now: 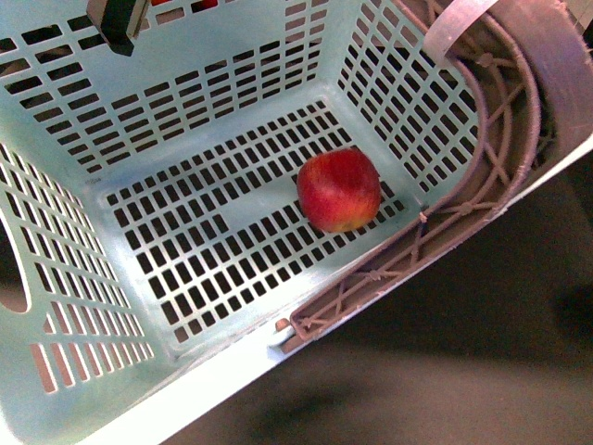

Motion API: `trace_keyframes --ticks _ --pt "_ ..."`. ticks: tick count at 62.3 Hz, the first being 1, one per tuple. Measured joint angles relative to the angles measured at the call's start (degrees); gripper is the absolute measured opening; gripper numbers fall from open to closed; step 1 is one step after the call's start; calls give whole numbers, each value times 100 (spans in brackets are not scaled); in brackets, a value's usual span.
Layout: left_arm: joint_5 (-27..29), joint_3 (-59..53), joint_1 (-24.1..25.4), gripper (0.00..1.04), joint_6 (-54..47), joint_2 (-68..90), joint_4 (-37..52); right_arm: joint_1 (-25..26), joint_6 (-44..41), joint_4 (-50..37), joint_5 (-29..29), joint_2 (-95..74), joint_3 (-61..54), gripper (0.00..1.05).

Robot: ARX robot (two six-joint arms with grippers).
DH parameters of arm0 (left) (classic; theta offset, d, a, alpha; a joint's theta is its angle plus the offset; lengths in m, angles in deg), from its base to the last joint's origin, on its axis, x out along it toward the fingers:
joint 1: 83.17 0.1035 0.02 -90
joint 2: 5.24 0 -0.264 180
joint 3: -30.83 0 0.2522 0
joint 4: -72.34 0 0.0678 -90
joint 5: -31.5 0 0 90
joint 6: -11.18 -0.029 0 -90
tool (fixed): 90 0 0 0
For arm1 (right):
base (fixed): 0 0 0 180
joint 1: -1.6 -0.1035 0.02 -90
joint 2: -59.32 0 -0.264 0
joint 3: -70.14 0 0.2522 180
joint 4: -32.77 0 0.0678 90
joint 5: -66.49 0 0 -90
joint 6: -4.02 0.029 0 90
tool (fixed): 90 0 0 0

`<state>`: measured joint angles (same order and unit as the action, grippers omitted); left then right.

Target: Pick apple with right arm and hold basket with left

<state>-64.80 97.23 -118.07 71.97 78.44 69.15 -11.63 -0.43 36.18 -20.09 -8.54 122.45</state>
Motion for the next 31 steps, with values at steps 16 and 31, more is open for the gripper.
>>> trace_keyframes --ticks 16,31 --pt "-118 0 -4 17 50 0 2 1390 101 374 -63 1458 -754 96" --pt "-87 0 -4 17 33 0 2 1696 205 402 -9 1884 -992 95"
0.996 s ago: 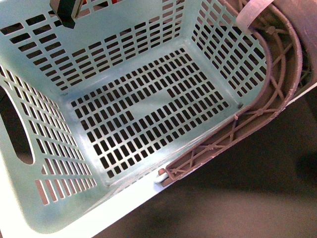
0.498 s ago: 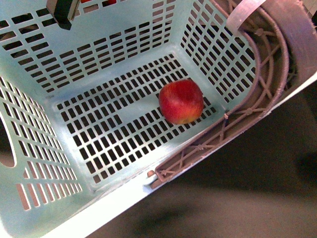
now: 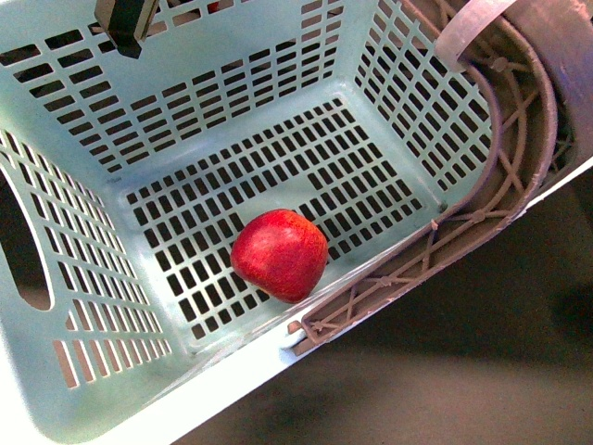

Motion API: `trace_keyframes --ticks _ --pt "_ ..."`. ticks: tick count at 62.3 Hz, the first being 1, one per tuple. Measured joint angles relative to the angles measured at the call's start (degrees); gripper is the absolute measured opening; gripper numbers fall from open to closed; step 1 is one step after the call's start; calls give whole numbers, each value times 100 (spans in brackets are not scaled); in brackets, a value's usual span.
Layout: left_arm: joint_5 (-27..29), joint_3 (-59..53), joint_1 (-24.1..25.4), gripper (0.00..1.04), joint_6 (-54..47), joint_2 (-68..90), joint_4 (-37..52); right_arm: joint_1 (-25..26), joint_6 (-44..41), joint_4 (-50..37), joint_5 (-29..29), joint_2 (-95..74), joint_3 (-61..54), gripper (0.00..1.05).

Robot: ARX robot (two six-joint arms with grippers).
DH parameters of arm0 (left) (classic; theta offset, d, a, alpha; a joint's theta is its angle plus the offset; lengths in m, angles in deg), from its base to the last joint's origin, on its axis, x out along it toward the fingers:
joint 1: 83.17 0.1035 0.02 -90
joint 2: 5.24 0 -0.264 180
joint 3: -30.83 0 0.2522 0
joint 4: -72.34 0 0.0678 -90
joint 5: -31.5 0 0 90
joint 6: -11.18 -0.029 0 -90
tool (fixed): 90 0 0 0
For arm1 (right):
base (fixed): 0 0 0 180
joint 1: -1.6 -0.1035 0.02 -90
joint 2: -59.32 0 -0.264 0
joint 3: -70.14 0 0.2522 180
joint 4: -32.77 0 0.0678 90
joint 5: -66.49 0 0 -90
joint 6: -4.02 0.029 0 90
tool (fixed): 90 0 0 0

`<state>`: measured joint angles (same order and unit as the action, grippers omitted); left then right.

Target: Pick apple with right arm and hold basket with left

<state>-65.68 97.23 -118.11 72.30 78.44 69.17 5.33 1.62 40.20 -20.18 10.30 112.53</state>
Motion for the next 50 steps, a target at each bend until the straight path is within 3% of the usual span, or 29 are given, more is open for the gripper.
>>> trace_keyframes --ticks 10,34,50 --pt "33 0 2 17 0 0 0 -321 138 -1958 -284 282 -949 70" --pt "-9 0 2 17 9 0 0 -352 175 -2127 -337 1228 -1978 3" --pt "-9 0 2 17 9 0 0 -352 184 -1862 -337 1847 -2354 2"
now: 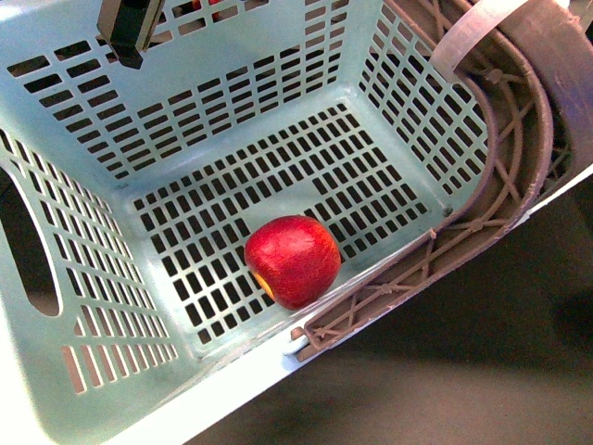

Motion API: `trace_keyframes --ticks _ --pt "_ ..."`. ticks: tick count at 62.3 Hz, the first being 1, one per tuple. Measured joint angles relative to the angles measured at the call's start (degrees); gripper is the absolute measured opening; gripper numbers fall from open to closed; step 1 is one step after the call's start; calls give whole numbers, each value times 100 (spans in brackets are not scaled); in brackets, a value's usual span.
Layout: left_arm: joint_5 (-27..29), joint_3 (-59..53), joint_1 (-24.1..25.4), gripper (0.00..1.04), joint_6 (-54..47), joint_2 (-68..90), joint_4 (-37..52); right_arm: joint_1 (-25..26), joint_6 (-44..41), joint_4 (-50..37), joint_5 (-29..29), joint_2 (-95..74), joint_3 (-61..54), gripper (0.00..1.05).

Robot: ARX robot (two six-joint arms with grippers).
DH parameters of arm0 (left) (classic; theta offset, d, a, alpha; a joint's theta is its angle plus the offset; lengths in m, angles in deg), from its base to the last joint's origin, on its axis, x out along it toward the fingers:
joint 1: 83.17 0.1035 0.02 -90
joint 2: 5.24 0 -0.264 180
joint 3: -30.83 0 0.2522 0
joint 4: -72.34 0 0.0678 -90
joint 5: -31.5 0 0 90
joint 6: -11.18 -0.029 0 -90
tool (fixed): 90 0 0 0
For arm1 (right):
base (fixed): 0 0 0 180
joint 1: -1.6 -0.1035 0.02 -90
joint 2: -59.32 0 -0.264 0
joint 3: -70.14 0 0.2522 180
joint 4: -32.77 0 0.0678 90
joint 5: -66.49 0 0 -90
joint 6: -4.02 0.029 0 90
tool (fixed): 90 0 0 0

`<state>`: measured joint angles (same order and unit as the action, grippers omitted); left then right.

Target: Pick apple with right arm and hold basket with left

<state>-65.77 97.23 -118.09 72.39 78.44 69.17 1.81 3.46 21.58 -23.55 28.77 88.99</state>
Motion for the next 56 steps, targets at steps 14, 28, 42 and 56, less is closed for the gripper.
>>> trace_keyframes --ticks 14,28,42,56 --pt "0 0 0 17 0 0 0 0 4 428 0 671 -240 2" --pt "0 0 0 17 -2 0 0 -2 13 568 2 1121 -402 2" --pt "0 0 0 17 -4 0 2 -9 13 1062 0 1622 -404 2" --pt "0 0 0 17 -4 0 2 -9 13 1394 0 1958 -404 2"
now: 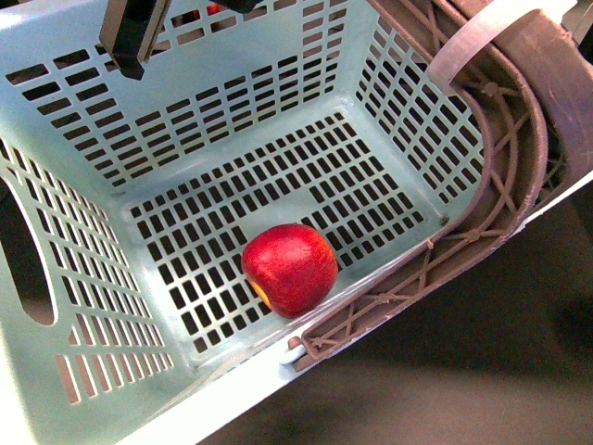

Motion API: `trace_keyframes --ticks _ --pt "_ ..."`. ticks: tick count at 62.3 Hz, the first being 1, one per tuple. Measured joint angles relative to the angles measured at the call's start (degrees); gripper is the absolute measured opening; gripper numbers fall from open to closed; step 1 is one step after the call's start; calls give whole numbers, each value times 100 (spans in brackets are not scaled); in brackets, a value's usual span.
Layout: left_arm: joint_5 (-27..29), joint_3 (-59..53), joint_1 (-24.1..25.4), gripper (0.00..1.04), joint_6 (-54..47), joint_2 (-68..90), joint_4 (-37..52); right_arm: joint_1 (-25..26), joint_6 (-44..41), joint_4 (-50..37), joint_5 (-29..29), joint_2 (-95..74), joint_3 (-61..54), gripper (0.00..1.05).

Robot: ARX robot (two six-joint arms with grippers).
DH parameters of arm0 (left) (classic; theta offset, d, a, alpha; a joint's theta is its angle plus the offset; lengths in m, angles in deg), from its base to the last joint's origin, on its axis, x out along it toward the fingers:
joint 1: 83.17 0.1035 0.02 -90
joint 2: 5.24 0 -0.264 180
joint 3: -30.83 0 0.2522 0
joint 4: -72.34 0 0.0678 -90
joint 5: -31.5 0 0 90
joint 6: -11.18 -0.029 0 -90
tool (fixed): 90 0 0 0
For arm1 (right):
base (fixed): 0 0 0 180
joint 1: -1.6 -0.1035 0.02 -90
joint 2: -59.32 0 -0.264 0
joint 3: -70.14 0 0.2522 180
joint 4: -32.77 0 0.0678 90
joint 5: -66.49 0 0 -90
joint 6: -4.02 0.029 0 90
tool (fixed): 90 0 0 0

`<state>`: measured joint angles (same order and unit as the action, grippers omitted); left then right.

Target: Pick apple with right arm and hold basket with left

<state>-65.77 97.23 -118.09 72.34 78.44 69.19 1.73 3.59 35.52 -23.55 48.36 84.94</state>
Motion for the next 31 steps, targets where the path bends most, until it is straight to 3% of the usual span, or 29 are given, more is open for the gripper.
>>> trace_keyframes --ticks 6,11,25,31 --pt "-2 0 -2 17 0 0 0 -2 0 238 0 225 2 2" --pt "-2 0 0 17 2 0 0 -2 0 1043 0 957 2 2" --pt "2 0 -2 17 9 0 0 -2 0 1086 0 1058 2 2" --pt "2 0 0 17 0 0 0 -2 0 1086 0 1060 2 26"
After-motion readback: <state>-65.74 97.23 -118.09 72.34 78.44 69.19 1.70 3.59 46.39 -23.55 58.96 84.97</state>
